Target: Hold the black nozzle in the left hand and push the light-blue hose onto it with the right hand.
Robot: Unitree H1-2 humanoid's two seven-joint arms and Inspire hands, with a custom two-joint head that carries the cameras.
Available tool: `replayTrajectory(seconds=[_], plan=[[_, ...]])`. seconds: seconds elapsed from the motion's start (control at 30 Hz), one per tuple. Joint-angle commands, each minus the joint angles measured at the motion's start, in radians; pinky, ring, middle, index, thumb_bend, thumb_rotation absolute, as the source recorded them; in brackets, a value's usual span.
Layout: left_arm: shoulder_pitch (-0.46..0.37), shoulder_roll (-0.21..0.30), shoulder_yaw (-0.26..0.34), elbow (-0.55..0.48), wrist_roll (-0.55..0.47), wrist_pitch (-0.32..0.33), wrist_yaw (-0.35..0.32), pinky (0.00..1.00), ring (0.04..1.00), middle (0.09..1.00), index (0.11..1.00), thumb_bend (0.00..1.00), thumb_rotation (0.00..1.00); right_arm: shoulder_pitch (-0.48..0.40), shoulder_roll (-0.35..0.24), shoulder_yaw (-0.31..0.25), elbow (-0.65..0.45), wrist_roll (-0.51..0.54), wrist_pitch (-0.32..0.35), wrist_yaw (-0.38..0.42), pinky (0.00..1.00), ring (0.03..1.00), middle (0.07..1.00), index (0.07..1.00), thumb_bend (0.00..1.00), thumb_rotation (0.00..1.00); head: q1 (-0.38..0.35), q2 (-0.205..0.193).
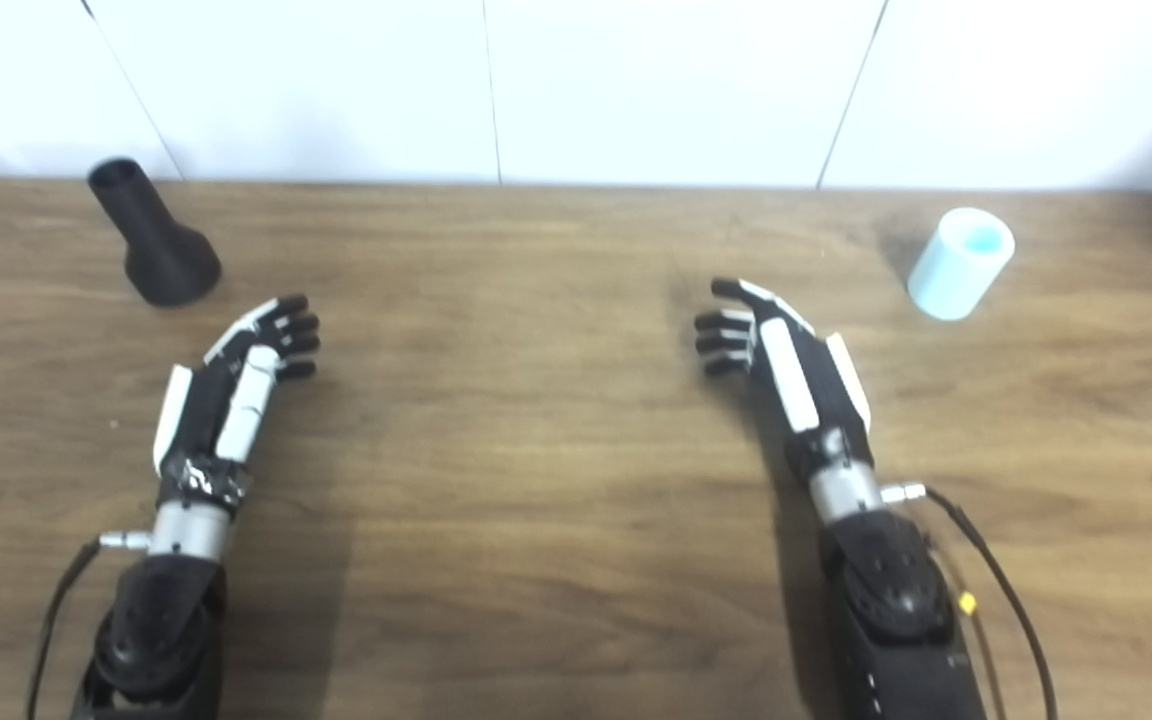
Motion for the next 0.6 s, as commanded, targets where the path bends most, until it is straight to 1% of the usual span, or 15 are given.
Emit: replayTrajectory(seconds=[0.0,0.13,0.17,0.27,0.4,0.57], plan=[[-0.005,-0.004,-0.005,0.005,-0.003,-0.011,0.002,0.75,0.773,0.787,0.811,0.37,0.73,-0.017,0.0,0.0,0.006,0.006,-0.019,0.0,0.54,0.633,0.66,0.759,0.33,0.97,0.006,-0.014],[-0.003,-0.007,-0.007,0.006,-0.002,-0.003,0.008,0.76,0.781,0.79,0.817,0.37,0.72,-0.018,0.001,0.0,0.017,0.01,-0.025,-0.001,0.54,0.639,0.662,0.756,0.33,0.96,0.008,-0.024],[-0.003,-0.009,-0.006,0.008,-0.003,-0.004,0.01,0.76,0.781,0.788,0.815,0.37,0.71,-0.018,0.002,0.001,0.021,0.009,-0.029,-0.001,0.54,0.638,0.66,0.753,0.32,0.96,0.011,-0.033],[-0.002,-0.013,-0.005,0.015,-0.01,-0.011,0.011,0.77,0.781,0.785,0.81,0.36,0.69,-0.019,0.001,0.001,0.03,0.008,-0.039,-0.002,0.53,0.635,0.655,0.746,0.33,0.95,0.02,-0.04],[0.0,-0.016,-0.008,0.015,-0.008,-0.017,0.016,0.77,0.78,0.788,0.807,0.36,0.69,-0.017,0.003,-0.001,0.034,0.008,-0.046,-0.005,0.52,0.627,0.651,0.74,0.32,0.93,0.032,-0.054],[-0.001,-0.016,-0.009,0.023,-0.008,-0.014,0.021,0.78,0.785,0.795,0.807,0.37,0.71,-0.019,0.002,0.0,0.051,0.013,-0.06,0.0,0.53,0.636,0.664,0.745,0.32,0.93,0.035,-0.066]])
